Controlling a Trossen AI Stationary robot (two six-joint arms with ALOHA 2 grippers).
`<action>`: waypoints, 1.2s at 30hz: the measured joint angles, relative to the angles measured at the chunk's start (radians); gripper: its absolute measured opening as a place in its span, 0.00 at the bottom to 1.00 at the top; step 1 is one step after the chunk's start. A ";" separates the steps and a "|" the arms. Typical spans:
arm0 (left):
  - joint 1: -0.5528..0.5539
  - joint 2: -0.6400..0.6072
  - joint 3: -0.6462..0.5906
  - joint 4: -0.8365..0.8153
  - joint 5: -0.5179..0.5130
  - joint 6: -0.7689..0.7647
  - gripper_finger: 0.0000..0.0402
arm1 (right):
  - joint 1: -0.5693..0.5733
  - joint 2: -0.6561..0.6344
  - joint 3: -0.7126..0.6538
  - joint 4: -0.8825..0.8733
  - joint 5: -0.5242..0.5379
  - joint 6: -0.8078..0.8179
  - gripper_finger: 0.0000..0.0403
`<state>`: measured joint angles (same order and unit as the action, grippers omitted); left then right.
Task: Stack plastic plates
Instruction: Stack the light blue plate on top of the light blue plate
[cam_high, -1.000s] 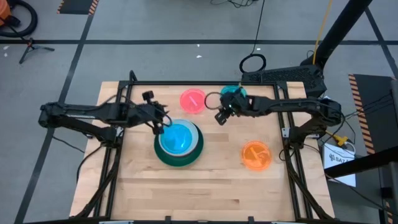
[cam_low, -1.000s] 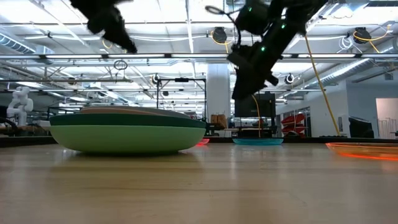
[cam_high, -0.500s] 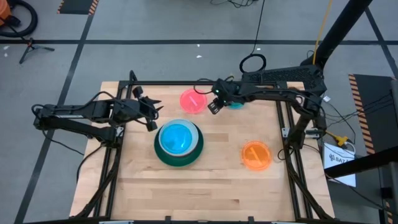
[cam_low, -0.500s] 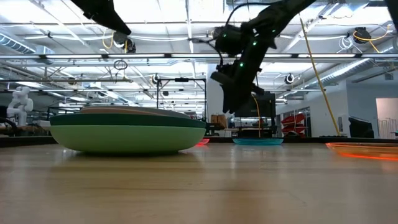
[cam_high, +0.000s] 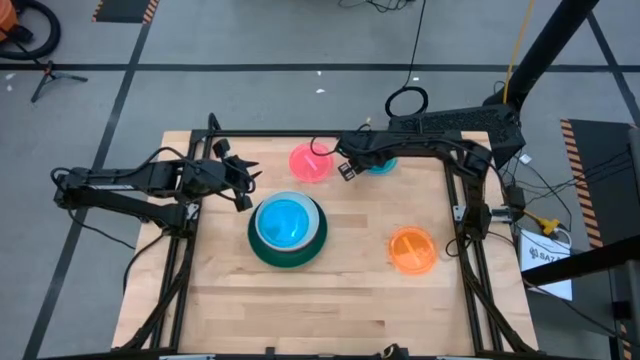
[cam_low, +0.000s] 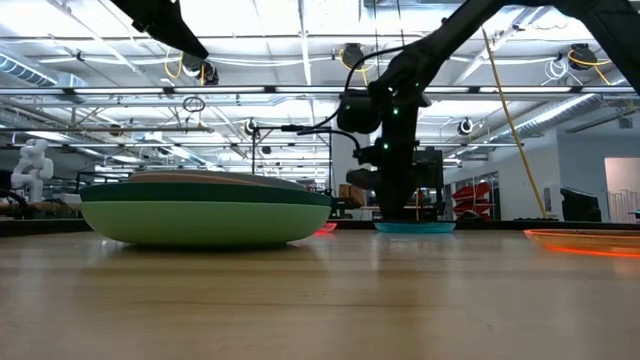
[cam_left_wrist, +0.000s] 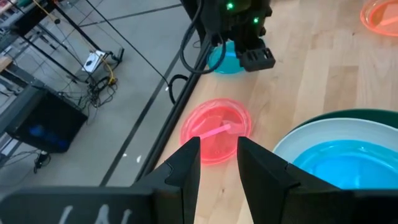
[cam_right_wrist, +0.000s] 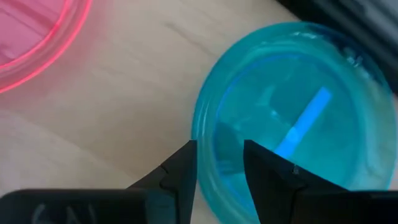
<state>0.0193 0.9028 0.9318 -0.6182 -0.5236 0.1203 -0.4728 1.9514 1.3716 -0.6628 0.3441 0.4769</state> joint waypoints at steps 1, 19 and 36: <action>0.000 0.000 0.000 0.000 0.000 0.002 0.28 | 0.000 0.005 0.000 0.004 0.022 -0.004 0.30; 0.000 0.000 0.000 -0.007 0.000 0.002 0.28 | 0.012 0.029 0.001 0.062 0.019 -0.009 0.30; 0.000 0.000 0.000 -0.018 0.000 0.001 0.28 | 0.018 0.028 -0.102 0.178 0.052 -0.022 0.21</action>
<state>0.0193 0.9028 0.9318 -0.6360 -0.5236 0.1215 -0.4549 1.9793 1.2694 -0.4843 0.3962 0.4545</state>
